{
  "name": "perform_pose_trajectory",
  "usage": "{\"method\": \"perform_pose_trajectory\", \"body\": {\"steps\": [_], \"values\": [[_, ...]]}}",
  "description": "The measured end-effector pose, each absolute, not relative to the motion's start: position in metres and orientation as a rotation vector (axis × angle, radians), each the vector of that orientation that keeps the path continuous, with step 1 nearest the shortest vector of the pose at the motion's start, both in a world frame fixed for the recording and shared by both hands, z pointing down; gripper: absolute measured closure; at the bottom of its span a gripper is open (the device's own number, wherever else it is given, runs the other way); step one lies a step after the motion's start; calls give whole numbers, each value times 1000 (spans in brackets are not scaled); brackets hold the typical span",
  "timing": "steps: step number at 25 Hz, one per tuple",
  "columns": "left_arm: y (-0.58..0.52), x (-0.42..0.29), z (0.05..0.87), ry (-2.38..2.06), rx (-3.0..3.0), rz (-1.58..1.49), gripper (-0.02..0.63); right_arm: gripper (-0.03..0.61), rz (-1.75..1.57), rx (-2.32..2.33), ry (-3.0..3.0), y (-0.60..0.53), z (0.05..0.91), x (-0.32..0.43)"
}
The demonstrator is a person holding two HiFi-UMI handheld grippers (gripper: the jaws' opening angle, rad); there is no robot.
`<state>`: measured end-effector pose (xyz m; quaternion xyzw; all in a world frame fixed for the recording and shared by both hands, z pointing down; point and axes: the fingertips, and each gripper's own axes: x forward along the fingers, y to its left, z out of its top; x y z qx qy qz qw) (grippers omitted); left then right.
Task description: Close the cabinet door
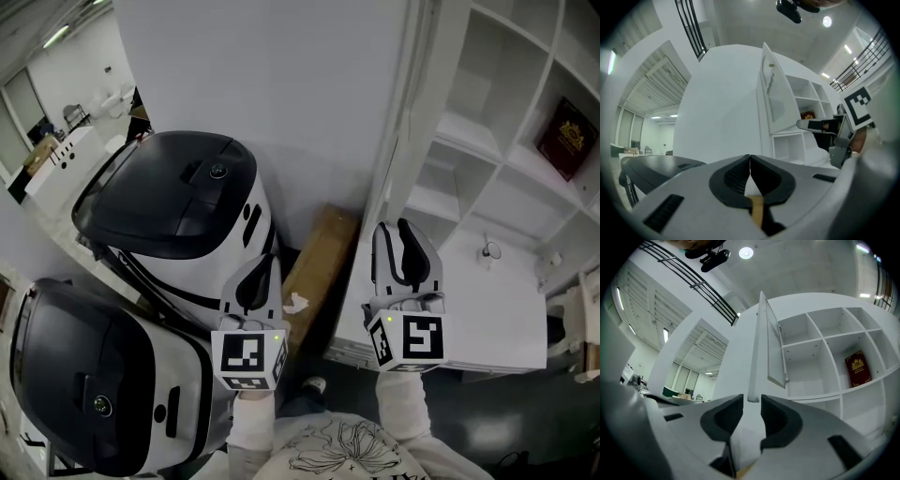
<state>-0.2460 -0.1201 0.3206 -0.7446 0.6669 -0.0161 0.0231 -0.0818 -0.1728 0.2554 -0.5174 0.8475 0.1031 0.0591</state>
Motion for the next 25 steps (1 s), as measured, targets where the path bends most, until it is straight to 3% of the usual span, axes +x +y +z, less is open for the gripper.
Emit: {"method": "perform_pose_trajectory", "body": {"steps": [25], "values": [[-144, -230, 321, 1998, -2368, -39, 609, 499, 337, -1650, 2520, -181, 257, -75]]}}
